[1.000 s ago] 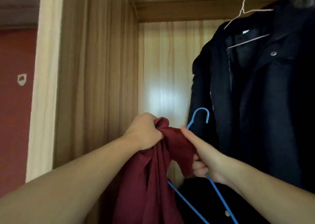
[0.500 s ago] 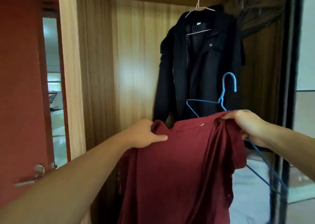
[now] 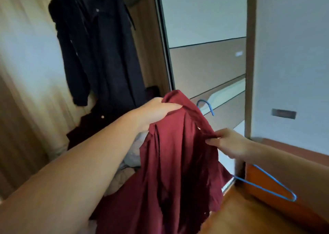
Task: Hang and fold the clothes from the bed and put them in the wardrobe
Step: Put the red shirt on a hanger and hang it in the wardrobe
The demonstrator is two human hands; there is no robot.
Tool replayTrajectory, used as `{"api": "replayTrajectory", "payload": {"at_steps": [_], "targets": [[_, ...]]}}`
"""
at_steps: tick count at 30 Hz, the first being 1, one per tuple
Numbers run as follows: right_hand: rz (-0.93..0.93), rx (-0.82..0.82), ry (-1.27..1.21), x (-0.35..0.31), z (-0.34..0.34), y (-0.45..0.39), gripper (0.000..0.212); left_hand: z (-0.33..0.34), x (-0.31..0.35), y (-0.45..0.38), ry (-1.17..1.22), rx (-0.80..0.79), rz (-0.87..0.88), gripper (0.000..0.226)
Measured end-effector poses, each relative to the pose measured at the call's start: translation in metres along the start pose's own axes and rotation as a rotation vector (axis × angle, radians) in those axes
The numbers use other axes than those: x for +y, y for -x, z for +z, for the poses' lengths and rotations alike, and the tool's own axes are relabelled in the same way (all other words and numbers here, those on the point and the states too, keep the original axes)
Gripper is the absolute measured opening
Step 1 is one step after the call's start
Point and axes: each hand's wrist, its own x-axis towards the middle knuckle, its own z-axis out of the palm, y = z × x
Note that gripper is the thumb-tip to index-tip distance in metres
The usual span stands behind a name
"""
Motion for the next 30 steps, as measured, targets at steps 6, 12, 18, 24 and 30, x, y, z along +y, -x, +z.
{"api": "replayTrajectory", "payload": {"at_steps": [6, 12, 18, 24, 30], "targets": [[0.083, 0.390, 0.069, 0.048, -0.074, 0.036, 0.032, 0.056, 0.010, -0.011, -0.405, -0.248, -0.032, 0.057], [0.214, 0.499, 0.333, 0.103, -0.099, 0.065, 0.040, 0.109, -0.025, -0.011, -0.969, -0.397, -0.006, 0.051], [0.261, 0.476, 0.105, 0.147, -0.111, 0.093, 0.035, 0.140, -0.049, -0.010, 0.077, -0.446, -0.182, 0.014], [0.104, 0.423, -0.107, 0.171, -0.090, 0.122, 0.034, 0.187, -0.049, -0.023, 0.199, -0.339, -0.237, 0.017], [0.315, 0.663, -0.066, 0.179, -0.072, 0.130, 0.071, 0.217, -0.055, -0.028, -0.063, -0.281, -0.276, 0.019]]}}
